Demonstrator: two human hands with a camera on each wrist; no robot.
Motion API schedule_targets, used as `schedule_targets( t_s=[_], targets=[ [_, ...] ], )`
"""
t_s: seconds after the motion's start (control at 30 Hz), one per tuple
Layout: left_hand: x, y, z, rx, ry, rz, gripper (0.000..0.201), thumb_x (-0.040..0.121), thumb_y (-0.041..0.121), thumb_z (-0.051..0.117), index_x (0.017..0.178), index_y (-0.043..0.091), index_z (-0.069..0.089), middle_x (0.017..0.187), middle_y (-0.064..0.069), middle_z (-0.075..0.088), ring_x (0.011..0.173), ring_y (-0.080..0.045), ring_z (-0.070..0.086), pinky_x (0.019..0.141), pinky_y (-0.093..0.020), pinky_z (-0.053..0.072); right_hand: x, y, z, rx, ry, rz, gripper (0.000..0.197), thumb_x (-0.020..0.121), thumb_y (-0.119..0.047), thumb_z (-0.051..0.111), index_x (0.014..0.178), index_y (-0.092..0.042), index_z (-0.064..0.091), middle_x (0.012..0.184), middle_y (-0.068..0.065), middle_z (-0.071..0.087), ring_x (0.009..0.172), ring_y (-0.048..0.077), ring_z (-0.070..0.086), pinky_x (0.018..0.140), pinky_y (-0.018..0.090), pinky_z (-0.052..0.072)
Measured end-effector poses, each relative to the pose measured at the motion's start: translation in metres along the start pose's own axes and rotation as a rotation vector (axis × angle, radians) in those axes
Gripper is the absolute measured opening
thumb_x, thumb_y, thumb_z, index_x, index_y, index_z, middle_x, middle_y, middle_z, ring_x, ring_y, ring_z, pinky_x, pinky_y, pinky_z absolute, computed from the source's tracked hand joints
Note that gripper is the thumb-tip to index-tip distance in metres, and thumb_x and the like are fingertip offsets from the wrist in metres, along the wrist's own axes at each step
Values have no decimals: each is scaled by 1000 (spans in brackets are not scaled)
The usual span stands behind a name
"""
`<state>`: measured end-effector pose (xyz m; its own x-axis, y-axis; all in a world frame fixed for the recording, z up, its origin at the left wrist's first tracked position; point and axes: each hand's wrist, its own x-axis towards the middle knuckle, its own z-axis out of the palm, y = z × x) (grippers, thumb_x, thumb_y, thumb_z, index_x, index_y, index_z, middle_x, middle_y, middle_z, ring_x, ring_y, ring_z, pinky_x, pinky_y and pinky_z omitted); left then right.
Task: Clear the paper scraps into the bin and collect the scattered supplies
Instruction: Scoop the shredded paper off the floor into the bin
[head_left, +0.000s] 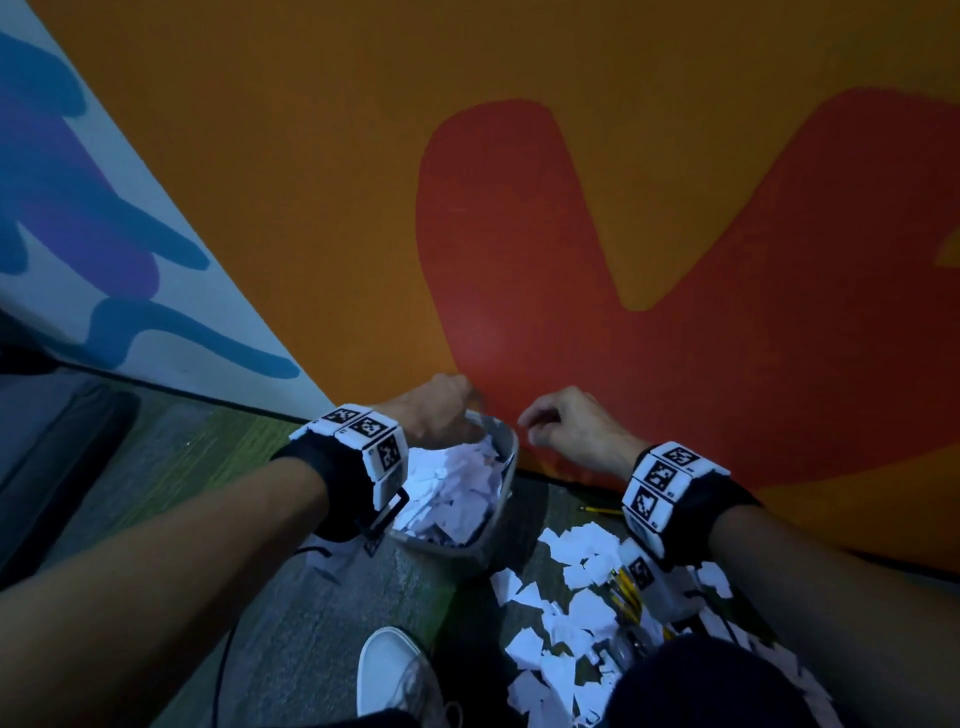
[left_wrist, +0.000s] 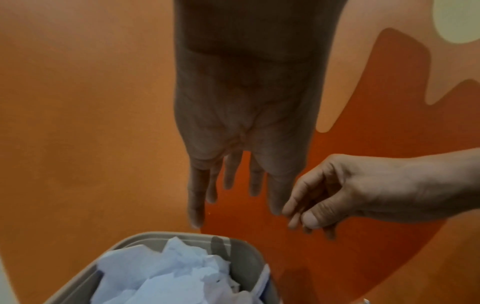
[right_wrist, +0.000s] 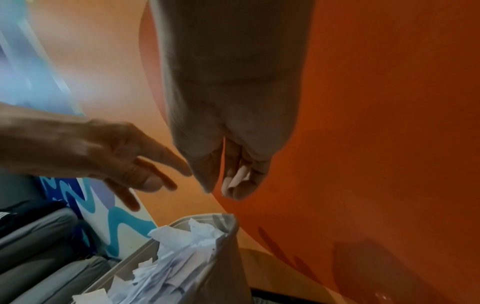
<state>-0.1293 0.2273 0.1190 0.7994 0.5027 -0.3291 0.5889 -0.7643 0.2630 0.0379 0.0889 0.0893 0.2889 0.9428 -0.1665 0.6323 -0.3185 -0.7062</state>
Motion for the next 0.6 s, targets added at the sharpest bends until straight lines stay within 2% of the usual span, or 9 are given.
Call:
schedule_targets(
  t_s=[0.1,0.23,0.33,0.4,0.47,0.53,0.6],
  targets=[
    [9,33,-3,10,-11,114,48,88,41,68,129,18,62,128,0,65,109,-20,63,90,-32,53,-17,11,-11,38,-3,12,24,83,-13,75,106,-20,74,89,-6,73,85,4,67,79,20,52],
    [27,83,9,5,-56,259,35,90,34,69,120,16,65,114,-1,68,90,-12,59,72,-21,42,-39,44,-28,29,7,87,29,82,-17,78,110,-20,72,94,-2,71,89,9,67,81,21,51],
    [46,115,31,-10,-127,325,28,88,30,71,113,19,69,103,6,71,86,-11,64,68,-21,45,-63,84,-42,50,33,155,28,84,-14,75,111,-18,71,99,2,71,93,15,67,81,25,53],
    [62,128,51,-51,-169,343,32,86,31,71,118,25,69,105,10,71,89,-10,66,73,-19,49,-78,115,-48,46,24,214,30,85,-13,74,114,-16,70,100,3,71,93,16,68,83,28,55],
    [78,141,78,-90,-199,343,39,85,38,72,122,27,67,112,7,71,96,-12,67,81,-24,52,-95,155,-47,44,8,290,31,84,-12,75,114,-13,69,95,3,71,86,13,67,76,22,55],
    [90,155,108,-102,-255,310,41,87,40,72,124,24,66,110,7,69,98,-13,65,76,-20,47,-114,195,-40,58,-19,364,30,82,-10,75,111,-8,70,89,6,69,79,14,65,67,18,52],
    [99,167,142,-143,-345,284,40,90,35,71,126,18,65,109,5,65,99,-12,62,71,-17,45,-135,233,-29,43,-53,401,24,81,-9,76,104,-5,70,85,7,68,79,16,64,70,25,52]
  ],
)
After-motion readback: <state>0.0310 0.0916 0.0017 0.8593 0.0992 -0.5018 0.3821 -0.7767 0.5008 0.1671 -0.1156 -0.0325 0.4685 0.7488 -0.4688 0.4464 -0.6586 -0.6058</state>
